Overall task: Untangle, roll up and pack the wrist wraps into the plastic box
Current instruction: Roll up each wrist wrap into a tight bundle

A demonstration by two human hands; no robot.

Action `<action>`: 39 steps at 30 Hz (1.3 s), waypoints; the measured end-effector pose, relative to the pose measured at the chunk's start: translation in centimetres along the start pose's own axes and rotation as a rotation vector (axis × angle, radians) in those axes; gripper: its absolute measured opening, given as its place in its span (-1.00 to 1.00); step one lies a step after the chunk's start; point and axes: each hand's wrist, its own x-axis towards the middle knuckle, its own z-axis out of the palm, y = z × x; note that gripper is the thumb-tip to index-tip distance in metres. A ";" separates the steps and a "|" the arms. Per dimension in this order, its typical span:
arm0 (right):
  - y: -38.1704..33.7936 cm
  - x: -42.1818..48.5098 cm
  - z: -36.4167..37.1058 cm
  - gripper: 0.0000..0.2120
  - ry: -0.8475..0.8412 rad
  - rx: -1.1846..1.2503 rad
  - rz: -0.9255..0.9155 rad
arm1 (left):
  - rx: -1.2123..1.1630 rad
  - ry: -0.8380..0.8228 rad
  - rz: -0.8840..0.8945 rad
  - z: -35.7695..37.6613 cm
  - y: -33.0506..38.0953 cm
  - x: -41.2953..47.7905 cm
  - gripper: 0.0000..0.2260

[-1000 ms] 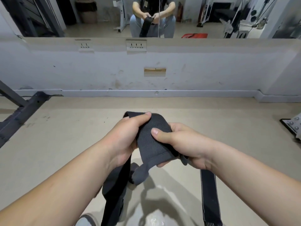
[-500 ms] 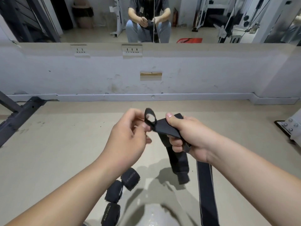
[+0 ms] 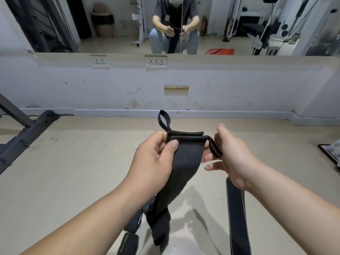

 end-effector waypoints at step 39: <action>1.0 -0.8 1.1 -0.79 -0.324 0.341 -0.012 | -0.256 -0.008 -0.144 0.3 1.0 -0.2 -0.77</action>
